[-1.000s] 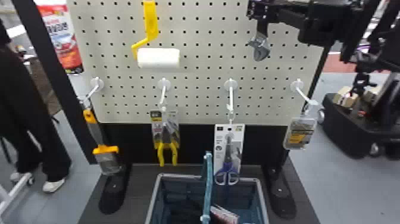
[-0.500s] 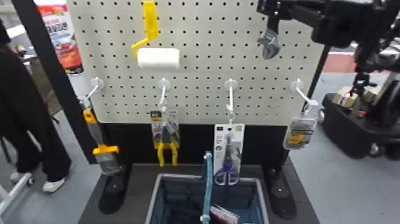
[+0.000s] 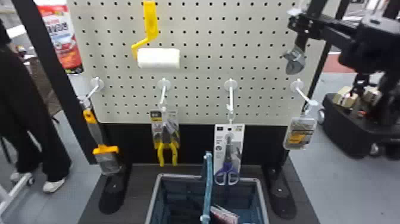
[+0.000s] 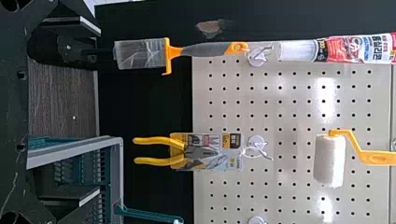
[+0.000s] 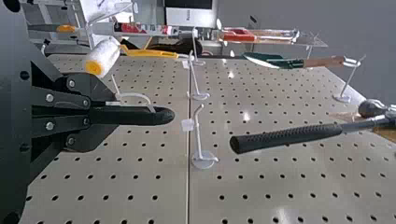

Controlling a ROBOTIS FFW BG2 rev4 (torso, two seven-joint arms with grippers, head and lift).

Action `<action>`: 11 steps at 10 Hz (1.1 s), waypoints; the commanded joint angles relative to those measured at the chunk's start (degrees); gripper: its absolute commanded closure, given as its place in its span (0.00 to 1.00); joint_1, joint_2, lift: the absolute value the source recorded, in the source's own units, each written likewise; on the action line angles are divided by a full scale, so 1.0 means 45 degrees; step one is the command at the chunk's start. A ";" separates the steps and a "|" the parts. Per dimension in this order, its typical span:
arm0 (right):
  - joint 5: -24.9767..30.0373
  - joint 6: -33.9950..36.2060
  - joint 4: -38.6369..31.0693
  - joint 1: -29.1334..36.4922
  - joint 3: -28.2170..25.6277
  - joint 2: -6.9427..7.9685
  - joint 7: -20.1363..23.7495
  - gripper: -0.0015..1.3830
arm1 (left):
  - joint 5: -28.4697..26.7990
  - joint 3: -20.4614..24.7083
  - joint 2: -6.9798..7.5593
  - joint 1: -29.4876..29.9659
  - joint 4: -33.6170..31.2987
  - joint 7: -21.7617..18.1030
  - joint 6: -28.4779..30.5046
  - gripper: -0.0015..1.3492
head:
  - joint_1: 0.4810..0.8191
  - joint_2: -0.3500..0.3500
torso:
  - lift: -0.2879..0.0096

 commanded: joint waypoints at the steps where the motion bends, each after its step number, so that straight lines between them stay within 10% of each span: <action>1: 0.0175 -0.0317 -0.0019 0.0827 -0.0506 0.0318 -0.0014 0.84 | 0.0017 0.0014 -0.0076 0.0023 0.0113 0.0000 -0.0078 0.09 | 0.20 0.50 | 0.63; 11: -0.0879 -0.2563 0.1793 0.4764 -0.0916 0.2153 -0.1420 0.84 | 0.0076 0.0034 -0.0193 -0.0141 0.0675 0.0000 -0.0469 0.09 | 0.20 0.50 | 0.63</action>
